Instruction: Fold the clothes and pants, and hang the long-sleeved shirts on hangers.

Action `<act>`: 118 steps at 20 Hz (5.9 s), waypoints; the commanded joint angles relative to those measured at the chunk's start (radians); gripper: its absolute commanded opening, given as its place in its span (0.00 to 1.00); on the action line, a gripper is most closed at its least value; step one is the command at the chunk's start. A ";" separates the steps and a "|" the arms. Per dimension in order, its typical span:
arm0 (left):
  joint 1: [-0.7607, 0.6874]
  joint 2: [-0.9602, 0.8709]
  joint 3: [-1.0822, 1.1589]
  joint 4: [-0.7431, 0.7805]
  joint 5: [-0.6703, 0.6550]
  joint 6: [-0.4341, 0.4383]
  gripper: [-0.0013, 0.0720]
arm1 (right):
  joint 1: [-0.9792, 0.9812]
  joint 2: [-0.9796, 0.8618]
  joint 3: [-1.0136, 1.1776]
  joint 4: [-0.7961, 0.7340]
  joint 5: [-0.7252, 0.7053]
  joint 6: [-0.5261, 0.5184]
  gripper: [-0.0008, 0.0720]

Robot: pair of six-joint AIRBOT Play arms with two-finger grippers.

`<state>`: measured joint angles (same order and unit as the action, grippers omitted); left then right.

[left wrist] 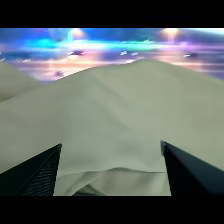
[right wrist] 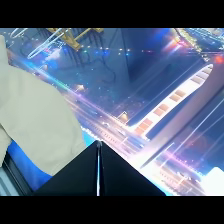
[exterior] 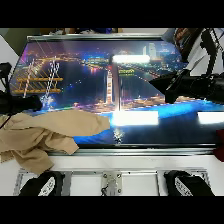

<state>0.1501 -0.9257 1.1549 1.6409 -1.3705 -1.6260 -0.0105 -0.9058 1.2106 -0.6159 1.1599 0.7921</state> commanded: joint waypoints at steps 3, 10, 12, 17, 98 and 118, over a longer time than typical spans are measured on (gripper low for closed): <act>0.295 -0.105 0.007 0.166 -0.048 -0.025 0.98 | 0.000 0.000 0.000 0.000 0.000 0.000 0.05; 0.474 -0.100 0.007 0.164 0.047 -0.051 0.98 | 0.000 0.000 0.000 0.000 0.000 0.000 0.05; 0.505 -0.142 0.007 0.164 0.047 -0.051 0.98 | 0.000 0.000 0.000 0.000 0.000 0.000 0.05; 0.595 -0.254 -0.027 0.005 0.082 -0.073 0.98 | 0.000 0.000 0.000 0.000 0.000 0.000 0.05; -0.296 -0.892 0.401 -0.771 0.393 0.052 0.05 | -0.343 -0.325 0.000 -0.394 -0.133 0.387 0.21; -0.285 -0.845 0.565 -0.671 0.322 0.064 0.05 | -0.337 -0.712 0.092 0.202 -0.392 0.006 0.05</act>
<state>-0.1387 -1.7958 1.6203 0.9039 -1.0149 -1.5581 -0.3481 -1.7092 1.2556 -0.4007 0.7490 0.8772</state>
